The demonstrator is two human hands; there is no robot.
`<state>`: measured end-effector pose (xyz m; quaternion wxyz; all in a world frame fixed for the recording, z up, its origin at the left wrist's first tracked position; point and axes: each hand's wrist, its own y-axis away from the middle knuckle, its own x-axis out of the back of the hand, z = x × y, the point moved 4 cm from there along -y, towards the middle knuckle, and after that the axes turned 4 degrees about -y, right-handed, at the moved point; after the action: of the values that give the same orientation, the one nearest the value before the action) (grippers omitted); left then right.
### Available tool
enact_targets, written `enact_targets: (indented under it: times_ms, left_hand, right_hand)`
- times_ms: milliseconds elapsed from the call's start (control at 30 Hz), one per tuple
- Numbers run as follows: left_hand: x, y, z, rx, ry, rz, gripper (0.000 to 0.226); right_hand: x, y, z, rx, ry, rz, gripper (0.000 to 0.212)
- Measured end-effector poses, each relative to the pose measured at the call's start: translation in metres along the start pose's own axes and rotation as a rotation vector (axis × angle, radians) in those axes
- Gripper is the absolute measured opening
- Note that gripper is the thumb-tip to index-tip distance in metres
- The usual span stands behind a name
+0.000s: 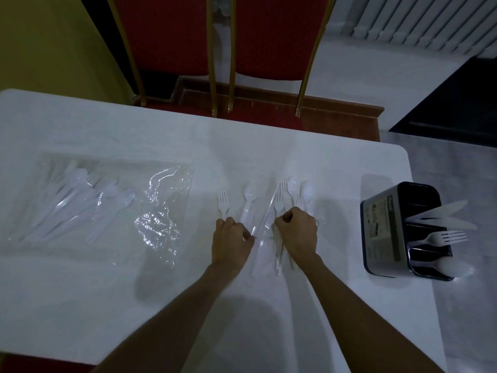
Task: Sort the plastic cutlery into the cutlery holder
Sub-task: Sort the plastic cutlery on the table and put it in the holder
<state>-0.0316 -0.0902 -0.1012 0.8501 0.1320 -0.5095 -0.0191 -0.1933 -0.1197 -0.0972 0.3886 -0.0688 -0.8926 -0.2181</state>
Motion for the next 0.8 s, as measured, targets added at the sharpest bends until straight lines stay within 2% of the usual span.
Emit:
enact_targets:
  times_ms: [233,400,600,800]
  left_hand:
    - [-0.001,0.007,0.001,-0.064,-0.118,0.019,0.031]
    - [-0.002,0.007,0.009,-0.061,-0.144,0.013,0.027]
    - [0.007,0.009,0.001,0.008,0.003,-0.011,0.019]
    - [0.016,0.012,0.005,-0.125,0.124,-0.102,0.014]
  right_hand:
    - [0.0,0.002,-0.002,0.0,-0.027,0.036,0.009]
    - [-0.001,0.007,0.002,-0.003,-0.011,0.008,0.006]
    - [0.005,0.009,0.003,0.011,-0.013,0.014,0.009]
    - [0.009,0.007,0.001,0.006,-0.033,0.012,0.012]
